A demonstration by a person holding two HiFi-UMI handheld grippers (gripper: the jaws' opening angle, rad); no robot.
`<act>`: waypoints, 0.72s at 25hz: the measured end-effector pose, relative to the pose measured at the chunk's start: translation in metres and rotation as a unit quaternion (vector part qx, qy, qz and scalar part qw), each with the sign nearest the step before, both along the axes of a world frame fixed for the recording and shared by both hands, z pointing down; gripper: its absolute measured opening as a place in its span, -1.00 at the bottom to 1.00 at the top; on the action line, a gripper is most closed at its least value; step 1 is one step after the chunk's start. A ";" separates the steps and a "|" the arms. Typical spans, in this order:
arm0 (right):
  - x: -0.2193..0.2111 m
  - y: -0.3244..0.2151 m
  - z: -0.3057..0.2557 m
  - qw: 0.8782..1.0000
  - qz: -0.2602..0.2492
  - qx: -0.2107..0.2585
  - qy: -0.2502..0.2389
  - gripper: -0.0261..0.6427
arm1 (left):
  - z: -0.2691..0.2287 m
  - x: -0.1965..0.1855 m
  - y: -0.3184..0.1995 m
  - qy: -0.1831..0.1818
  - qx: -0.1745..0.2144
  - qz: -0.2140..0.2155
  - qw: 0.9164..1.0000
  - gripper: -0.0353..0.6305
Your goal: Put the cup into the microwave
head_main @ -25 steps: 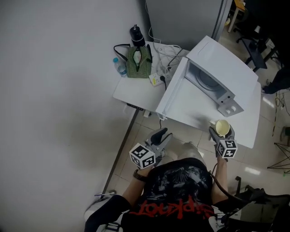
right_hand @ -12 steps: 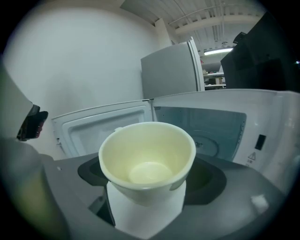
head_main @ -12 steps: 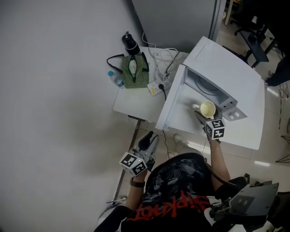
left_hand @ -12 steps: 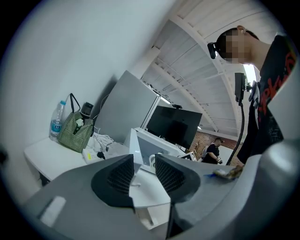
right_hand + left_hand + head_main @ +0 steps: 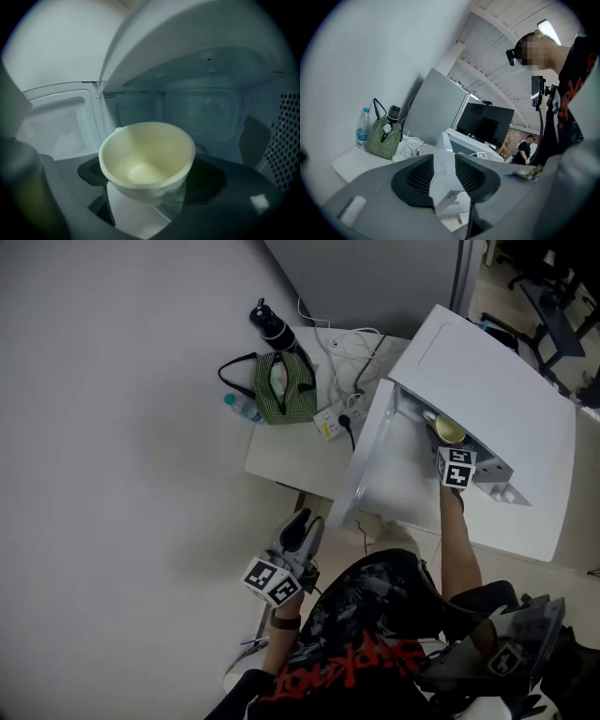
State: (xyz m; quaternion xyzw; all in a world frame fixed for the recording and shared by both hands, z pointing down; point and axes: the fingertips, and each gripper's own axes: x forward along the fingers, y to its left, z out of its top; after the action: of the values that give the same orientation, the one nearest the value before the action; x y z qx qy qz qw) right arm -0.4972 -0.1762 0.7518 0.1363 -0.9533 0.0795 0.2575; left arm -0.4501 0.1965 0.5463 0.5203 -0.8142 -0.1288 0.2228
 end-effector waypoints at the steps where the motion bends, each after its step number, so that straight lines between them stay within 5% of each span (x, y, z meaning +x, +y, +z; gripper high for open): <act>1: -0.004 -0.006 0.003 1.000 0.008 -0.002 -0.001 0.44 | 0.002 -0.002 0.001 0.003 -0.007 -0.004 1.000 -0.45; 6: -0.024 -0.038 0.012 0.999 0.050 0.002 -0.003 0.44 | -0.004 -0.010 0.004 -0.009 -0.044 -0.011 0.999 -0.46; 18: -0.039 -0.051 0.014 0.995 0.100 -0.018 -0.013 0.47 | -0.010 -0.004 0.026 -0.003 -0.040 -0.032 0.999 -0.46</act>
State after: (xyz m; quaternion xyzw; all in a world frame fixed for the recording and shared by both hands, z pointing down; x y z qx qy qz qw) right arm -0.5365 -0.2274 0.7656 0.2248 -0.9367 0.1241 0.2379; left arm -0.4540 0.2222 0.5364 0.4848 -0.8359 -0.1018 0.2362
